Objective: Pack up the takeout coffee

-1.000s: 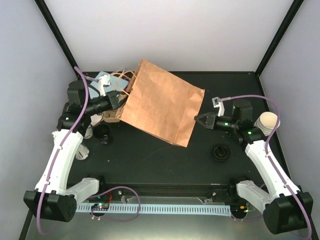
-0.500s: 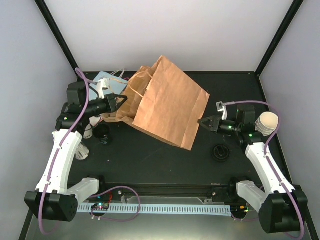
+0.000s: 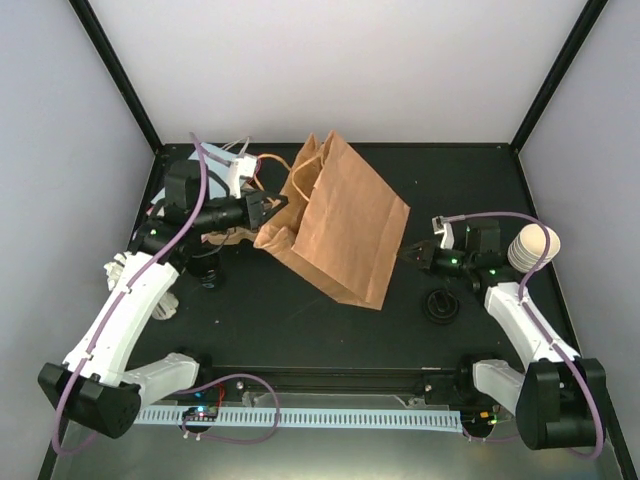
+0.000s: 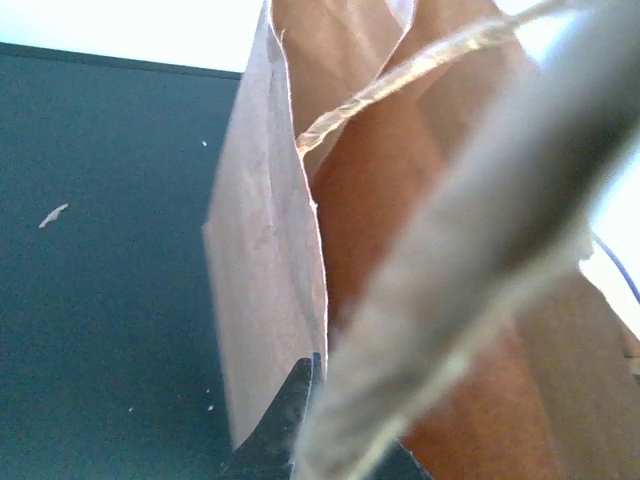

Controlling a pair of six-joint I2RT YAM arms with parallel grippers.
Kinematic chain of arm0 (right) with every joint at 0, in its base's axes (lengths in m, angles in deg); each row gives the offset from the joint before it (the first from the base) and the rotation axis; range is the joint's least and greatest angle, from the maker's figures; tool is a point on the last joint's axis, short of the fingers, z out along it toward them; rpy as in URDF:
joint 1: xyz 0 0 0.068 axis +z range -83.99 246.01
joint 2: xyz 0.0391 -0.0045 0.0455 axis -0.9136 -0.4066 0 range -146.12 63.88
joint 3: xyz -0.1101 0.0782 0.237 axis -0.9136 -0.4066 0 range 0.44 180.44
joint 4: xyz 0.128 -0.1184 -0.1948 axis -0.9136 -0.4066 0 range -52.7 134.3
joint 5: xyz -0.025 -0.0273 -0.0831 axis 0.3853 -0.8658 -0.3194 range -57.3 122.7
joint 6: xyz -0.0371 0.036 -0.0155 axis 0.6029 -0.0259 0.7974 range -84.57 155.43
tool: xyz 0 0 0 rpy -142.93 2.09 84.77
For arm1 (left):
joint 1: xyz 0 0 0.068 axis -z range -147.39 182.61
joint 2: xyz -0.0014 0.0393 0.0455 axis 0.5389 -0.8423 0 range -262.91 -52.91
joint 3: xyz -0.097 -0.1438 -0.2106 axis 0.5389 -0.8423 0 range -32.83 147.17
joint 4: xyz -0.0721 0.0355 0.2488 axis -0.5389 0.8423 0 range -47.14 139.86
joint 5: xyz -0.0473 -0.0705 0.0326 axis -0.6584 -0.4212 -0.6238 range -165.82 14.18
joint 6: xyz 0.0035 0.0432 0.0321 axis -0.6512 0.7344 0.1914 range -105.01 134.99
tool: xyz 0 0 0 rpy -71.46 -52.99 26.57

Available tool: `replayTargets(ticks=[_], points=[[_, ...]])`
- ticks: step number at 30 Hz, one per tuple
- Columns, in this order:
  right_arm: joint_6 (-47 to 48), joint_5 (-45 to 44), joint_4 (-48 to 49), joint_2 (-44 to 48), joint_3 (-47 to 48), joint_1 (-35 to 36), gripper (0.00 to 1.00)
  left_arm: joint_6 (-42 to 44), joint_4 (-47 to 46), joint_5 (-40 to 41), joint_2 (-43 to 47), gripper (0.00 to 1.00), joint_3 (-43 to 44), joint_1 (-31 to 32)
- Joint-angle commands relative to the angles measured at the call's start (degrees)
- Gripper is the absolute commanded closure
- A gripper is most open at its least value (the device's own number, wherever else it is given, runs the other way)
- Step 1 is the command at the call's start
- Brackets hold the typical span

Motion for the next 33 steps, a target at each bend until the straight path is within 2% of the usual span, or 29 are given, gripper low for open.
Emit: replayTargets(ticks=[1,4,11,19,24,30,33], points=[[1.8,-6.42,0.77,-1.08,0.32,-0.59,0.83,1.35,-0.1,5.68,-2.24,0.99,6.63,2.97],[3.33,-9.92,-2.16,-1.07,1.81,-0.63,0.73,1.78,0.14,5.78,-3.54,0.98,8.54,4.74],[6.91,-15.18,-10.58,-0.18,8.78,-0.6,0.65,2.16,1.1,6.57,-5.47,0.98,11.71,9.17],[10.32,-21.83,-21.23,-0.17,24.53,-0.5,0.64,5.27,5.34,11.92,-7.81,0.98,17.74,12.11],[12.43,-26.39,-28.54,-1.54,38.4,-0.54,0.65,4.64,4.75,11.08,-10.08,0.98,18.73,13.58],[13.69,-26.55,-32.43,-1.86,48.91,-0.34,0.64,5.72,5.82,11.83,-14.88,0.98,20.88,17.28],[14.69,-25.46,-33.68,-2.32,51.94,0.69,0.65,9.52,10.36,16.55,-17.93,0.99,24.76,19.49]])
